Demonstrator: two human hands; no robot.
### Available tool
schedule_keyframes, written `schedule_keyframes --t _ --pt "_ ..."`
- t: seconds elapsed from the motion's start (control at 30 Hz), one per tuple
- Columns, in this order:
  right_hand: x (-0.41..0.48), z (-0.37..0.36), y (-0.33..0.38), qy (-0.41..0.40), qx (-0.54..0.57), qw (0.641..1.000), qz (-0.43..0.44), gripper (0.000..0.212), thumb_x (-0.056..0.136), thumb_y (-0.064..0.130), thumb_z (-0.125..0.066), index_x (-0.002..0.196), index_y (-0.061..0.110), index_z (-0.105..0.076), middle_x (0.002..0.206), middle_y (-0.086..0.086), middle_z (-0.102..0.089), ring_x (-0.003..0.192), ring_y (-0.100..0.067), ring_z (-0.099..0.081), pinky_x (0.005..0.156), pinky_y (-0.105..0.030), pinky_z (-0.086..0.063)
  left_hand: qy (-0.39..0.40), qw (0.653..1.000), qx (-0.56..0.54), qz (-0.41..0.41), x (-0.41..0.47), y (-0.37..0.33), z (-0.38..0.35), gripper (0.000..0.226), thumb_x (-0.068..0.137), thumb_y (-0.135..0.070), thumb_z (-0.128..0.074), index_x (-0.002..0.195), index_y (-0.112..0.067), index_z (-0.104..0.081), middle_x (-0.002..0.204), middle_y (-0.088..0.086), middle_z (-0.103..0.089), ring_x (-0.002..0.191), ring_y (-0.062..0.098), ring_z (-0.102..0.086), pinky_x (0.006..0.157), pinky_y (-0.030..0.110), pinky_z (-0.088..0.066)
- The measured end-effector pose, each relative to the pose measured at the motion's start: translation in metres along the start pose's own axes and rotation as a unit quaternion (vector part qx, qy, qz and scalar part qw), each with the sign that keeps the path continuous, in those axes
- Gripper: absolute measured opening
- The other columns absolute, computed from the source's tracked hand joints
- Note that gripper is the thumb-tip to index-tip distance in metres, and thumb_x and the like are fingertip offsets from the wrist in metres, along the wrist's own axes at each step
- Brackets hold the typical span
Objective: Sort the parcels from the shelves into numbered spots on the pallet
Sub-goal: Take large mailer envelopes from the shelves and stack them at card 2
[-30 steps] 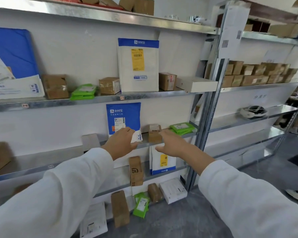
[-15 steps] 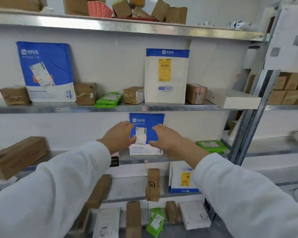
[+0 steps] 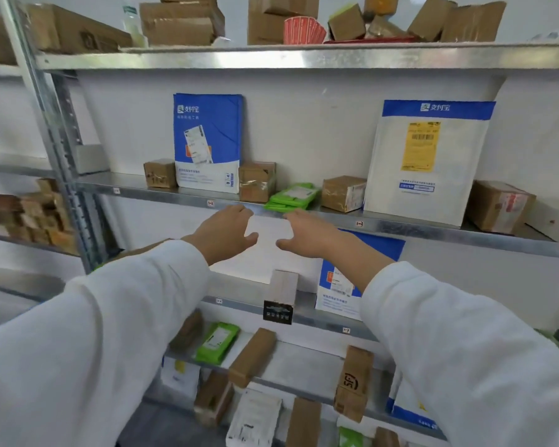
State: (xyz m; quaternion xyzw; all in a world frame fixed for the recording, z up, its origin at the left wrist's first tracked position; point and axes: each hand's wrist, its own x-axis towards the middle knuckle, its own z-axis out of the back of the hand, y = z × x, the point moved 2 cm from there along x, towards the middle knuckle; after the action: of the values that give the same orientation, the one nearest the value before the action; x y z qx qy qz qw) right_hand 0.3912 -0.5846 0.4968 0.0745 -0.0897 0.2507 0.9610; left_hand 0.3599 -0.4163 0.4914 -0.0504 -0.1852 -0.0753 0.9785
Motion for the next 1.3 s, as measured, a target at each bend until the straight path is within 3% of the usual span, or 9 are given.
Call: schedule_keyframes --t 0.2,0.33,0.57,0.77,0.87,1.03,1.1,1.17,1.3 --pt "0.079 -0.011 0.022 -0.011 0.008 1.0 0.011 0.055 0.087 0.042 -0.06 0.13 0.011 -0.045 0.126 -0.006 -0.05 0.11 -0.025 -0.055 0.085 -0.037 -0.048 -0.014 0.999 0.001 0.036 0.044 0.072 -0.005 0.05 0.094 -0.037 -0.054 0.136 -0.011 -0.046 0.137 0.006 -0.049 0.122 0.023 -0.048 0.098 0.034 -0.042" --pt "0.138 -0.015 0.038 -0.017 0.012 1.0 0.015 0.056 0.087 0.039 -0.059 0.133 0.011 -0.045 0.132 -0.009 -0.048 0.116 -0.026 -0.051 0.093 -0.04 -0.046 -0.029 0.999 -0.001 0.041 0.083 0.128 -0.012 0.051 0.095 -0.036 -0.053 0.135 -0.007 -0.047 0.134 0.01 -0.05 0.122 0.025 -0.047 0.1 0.036 -0.042" --pt "0.254 -0.02 0.07 -0.023 -0.019 1.0 -0.003 0.043 0.078 0.041 -0.056 0.118 0.025 -0.058 0.113 -0.001 -0.065 0.093 -0.02 -0.061 0.081 -0.032 -0.053 -0.04 0.999 0.001 0.019 0.154 0.221 -0.013 0.047 0.093 -0.035 -0.054 0.132 -0.007 -0.049 0.131 0.01 -0.053 0.119 0.025 -0.049 0.1 0.037 -0.044" --pt "0.339 -0.021 0.081 -0.038 0.041 0.996 -0.073 0.041 0.089 0.036 -0.061 0.117 0.008 -0.05 0.116 -0.008 -0.053 0.099 -0.022 -0.055 0.082 -0.031 -0.047 -0.043 0.997 0.052 0.021 0.212 0.285 -0.01 0.047 0.098 -0.036 -0.047 0.138 -0.013 -0.042 0.138 0.006 -0.047 0.125 0.022 -0.046 0.088 0.031 -0.041" --pt "0.368 -0.025 0.076 -0.055 0.056 0.993 -0.087 0.04 0.089 0.035 -0.06 0.114 0.006 -0.049 0.111 -0.01 -0.05 0.097 -0.023 -0.054 0.086 -0.034 -0.049 -0.038 0.998 0.053 0.009 0.236 0.3 -0.013 0.052 0.099 -0.037 -0.045 0.145 -0.013 -0.035 0.145 0.005 -0.04 0.131 0.022 -0.042 0.096 0.034 -0.042" --pt "0.411 -0.016 0.041 -0.111 0.106 0.979 -0.137 0.022 0.085 0.025 -0.058 0.09 0.01 -0.043 0.095 -0.01 -0.052 0.089 -0.029 -0.06 0.065 -0.03 -0.043 -0.035 0.999 0.019 -0.022 0.288 0.324 -0.025 0.052 0.097 -0.035 -0.051 0.14 -0.007 -0.04 0.141 0.01 -0.045 0.127 0.025 -0.043 0.099 0.035 -0.043" --pt "0.425 -0.009 0.032 -0.106 0.145 0.971 -0.16 0.026 0.089 0.025 -0.06 0.095 0.006 -0.045 0.093 -0.008 -0.052 0.087 -0.024 -0.057 0.066 -0.03 -0.044 -0.058 0.998 0.017 -0.01 0.308 0.333 -0.027 0.049 0.097 -0.033 -0.051 0.137 -0.006 -0.044 0.137 0.01 -0.047 0.126 0.026 -0.044 0.098 0.037 -0.045" --pt "0.44 -0.008 0.025 -0.094 0.198 0.962 -0.161 0.039 0.089 0.031 -0.064 0.109 0.001 -0.051 0.105 -0.01 -0.06 0.095 -0.025 -0.06 0.081 -0.034 -0.051 -0.083 0.996 0.013 0.01 0.325 0.342 -0.029 0.046 0.096 -0.032 -0.05 0.134 -0.006 -0.046 0.133 0.009 -0.049 0.123 0.025 -0.045 0.097 0.039 -0.047" --pt "0.47 -0.016 0.012 -0.088 0.279 0.947 -0.132 0.053 0.086 0.035 -0.067 0.129 0.009 -0.051 0.124 -0.009 -0.059 0.108 -0.026 -0.059 0.096 -0.041 -0.049 -0.142 0.987 0.033 0.061 0.355 0.354 -0.032 0.043 0.096 -0.028 -0.048 0.133 -0.006 -0.043 0.129 0.009 -0.05 0.12 0.026 -0.047 0.097 0.038 -0.045"
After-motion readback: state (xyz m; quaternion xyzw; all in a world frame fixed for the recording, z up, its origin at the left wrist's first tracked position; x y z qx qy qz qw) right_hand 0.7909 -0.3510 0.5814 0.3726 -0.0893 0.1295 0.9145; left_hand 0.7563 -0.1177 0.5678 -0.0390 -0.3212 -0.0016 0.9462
